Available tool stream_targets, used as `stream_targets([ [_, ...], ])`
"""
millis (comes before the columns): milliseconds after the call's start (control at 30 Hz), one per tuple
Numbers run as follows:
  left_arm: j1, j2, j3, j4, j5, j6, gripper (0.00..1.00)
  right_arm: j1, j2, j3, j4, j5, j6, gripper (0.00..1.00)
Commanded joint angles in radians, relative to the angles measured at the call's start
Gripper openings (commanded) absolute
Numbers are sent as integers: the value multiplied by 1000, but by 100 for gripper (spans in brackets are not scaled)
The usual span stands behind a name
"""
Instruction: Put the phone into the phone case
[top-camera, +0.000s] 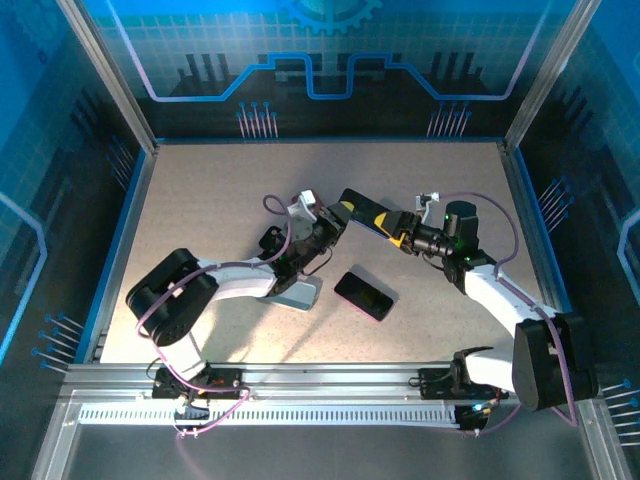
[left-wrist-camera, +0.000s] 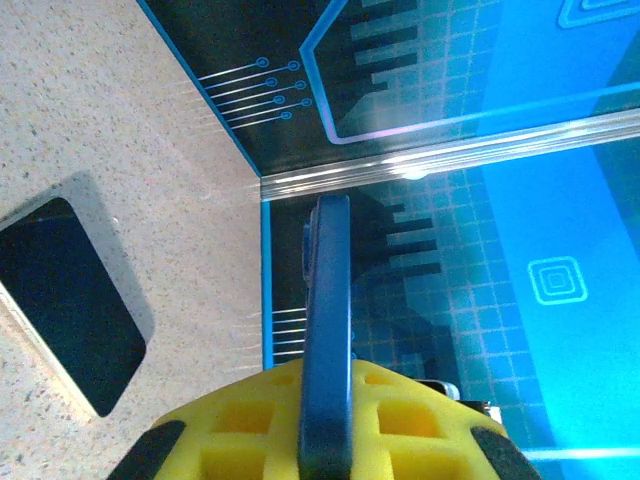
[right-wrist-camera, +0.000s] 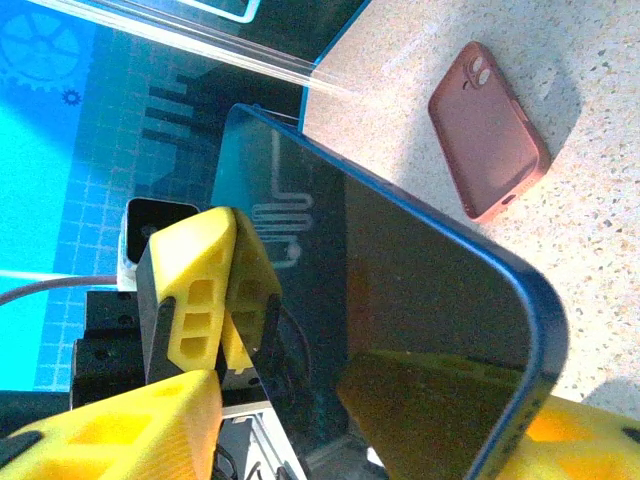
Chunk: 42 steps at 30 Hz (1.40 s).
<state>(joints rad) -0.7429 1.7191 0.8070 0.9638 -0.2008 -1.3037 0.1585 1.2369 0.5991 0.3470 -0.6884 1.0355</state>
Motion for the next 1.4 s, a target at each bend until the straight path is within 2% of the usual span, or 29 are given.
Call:
stream_targets([
  [0,-18,31,21,146,-23,-41,0,-6,14,-1,61,-20,12,53],
  [100,-18,28,14,143,-23,-37,0,-6,22,0,73,-13,17,39],
  [233,-18,-3,1,100,-26,-5,0,-6,33,4,77,-10,15,15],
  [367,-16,-56,-10,31,-33,53,11,-4,27,14,49,0,-3,5],
  [433,-14,-83,-13,-9,-35,75,21,-2,22,27,23,4,-18,0],
  [500,-11,-103,-12,-49,-34,95,29,0,17,40,-1,6,-33,0],
  [667,0,-147,-17,-124,-28,132,38,5,-6,67,-55,9,-58,0],
  [900,48,-248,-58,-259,-19,175,44,10,-62,91,-174,23,-108,0],
  [1167,132,-433,-102,-611,-23,322,54,9,-116,92,-263,27,-147,0],
  [1367,255,-460,-76,-923,40,439,55,9,-147,76,-306,25,-173,0],
])
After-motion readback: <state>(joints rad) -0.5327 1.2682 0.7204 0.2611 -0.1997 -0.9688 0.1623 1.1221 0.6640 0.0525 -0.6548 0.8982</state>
